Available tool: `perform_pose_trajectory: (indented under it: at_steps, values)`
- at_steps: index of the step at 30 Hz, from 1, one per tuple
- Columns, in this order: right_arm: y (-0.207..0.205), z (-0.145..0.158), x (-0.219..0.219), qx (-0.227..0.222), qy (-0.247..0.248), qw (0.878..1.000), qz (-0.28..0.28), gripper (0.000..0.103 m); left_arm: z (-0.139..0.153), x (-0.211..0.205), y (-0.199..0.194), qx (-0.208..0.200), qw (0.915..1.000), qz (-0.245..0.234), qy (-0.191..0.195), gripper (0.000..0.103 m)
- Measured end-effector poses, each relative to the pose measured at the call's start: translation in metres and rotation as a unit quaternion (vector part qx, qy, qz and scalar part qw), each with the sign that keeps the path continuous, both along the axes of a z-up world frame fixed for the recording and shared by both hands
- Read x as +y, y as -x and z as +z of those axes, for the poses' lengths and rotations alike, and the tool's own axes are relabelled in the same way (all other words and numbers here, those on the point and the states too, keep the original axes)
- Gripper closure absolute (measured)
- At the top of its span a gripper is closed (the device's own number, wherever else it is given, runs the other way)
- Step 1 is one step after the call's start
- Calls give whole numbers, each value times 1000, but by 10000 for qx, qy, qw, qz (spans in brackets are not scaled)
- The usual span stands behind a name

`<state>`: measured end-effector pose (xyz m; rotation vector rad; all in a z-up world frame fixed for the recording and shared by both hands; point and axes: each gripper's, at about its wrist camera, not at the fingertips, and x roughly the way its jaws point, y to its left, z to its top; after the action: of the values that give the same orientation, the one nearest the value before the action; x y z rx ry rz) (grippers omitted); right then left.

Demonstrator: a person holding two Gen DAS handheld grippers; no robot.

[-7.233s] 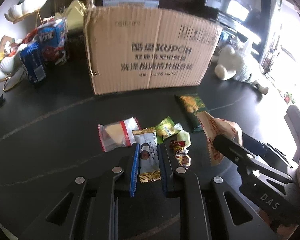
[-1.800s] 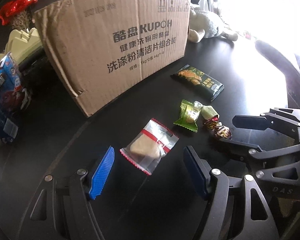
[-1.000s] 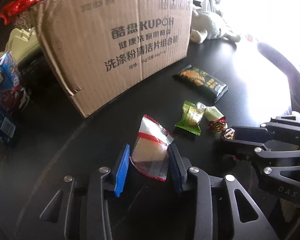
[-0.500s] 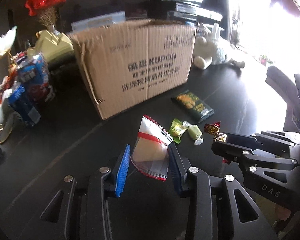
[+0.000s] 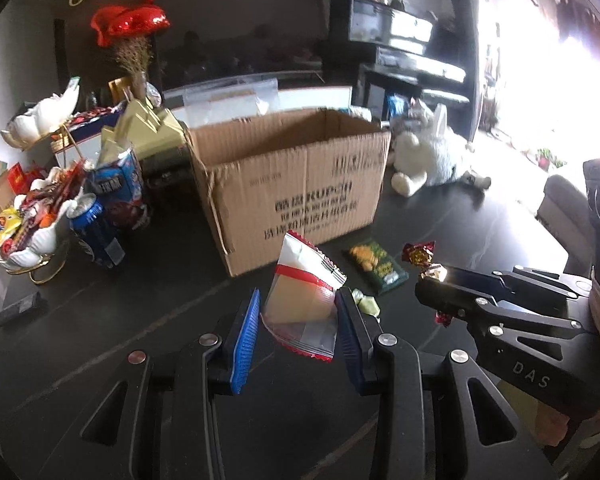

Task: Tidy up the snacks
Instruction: 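Lift both held snacks and carry them over the cardboard box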

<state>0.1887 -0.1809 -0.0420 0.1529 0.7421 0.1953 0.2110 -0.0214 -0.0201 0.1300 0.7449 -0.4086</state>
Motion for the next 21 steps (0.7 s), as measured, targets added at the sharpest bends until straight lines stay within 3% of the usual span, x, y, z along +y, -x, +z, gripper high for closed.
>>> perform_pose_trajectory:
  at_steps: [10, 21]
  values:
    - [-23, 60, -7, -572, 56, 9983, 132, 81, 54, -5, -17, -409, 9989, 158, 155, 66]
    - [-63, 97, -17, -808, 43, 9967, 102, 81, 88, -14, -61, -440, 9983, 235, 309, 66]
